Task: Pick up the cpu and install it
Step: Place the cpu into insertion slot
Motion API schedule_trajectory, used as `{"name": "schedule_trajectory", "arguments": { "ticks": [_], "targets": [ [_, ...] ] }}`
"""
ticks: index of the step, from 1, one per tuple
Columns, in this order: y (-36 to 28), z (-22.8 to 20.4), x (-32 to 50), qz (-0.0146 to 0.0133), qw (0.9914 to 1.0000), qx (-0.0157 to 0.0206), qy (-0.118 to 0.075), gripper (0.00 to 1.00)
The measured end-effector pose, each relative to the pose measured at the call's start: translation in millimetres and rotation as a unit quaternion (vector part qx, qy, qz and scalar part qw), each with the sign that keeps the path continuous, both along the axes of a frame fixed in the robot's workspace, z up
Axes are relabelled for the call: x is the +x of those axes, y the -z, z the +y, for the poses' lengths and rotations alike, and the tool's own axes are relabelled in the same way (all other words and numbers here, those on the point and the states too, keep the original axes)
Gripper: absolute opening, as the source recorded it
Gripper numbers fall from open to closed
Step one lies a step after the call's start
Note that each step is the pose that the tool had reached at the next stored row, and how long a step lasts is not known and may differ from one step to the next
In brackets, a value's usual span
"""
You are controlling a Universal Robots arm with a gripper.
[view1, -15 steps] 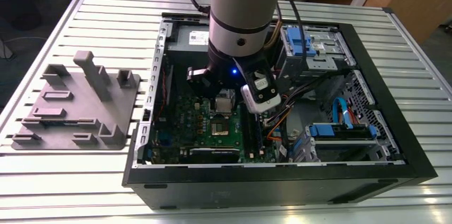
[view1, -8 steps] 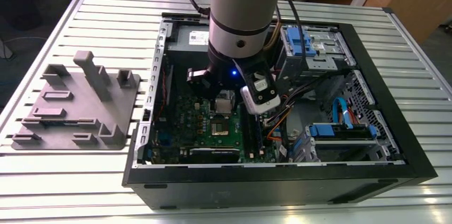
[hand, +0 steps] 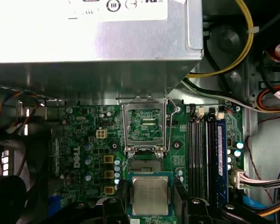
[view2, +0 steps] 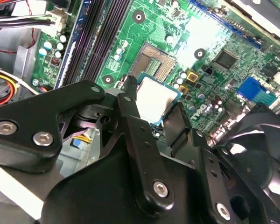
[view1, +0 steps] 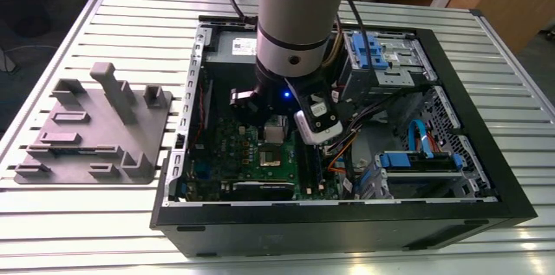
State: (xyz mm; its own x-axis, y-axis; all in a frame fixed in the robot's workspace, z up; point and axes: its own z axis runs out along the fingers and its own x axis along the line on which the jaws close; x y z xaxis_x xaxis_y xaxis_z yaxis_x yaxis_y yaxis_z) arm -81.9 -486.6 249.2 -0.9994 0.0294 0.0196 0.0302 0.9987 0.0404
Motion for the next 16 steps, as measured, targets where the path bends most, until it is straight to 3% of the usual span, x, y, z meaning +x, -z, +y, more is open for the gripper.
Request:
{"name": "schedule_trajectory", "arguments": {
  "ticks": [7, 12, 16],
  "targets": [
    [12.5, 0.0, -0.5, -0.0003, 1.0, -0.0002, 0.0, 0.47],
    [13.6, 0.0, -0.5, -0.0005, 1.0, -0.0001, 0.0, 0.47],
    [19.3, 0.0, -1.6, -0.0025, 1.0, -0.0002, -0.001, 0.47]
  ]
}}
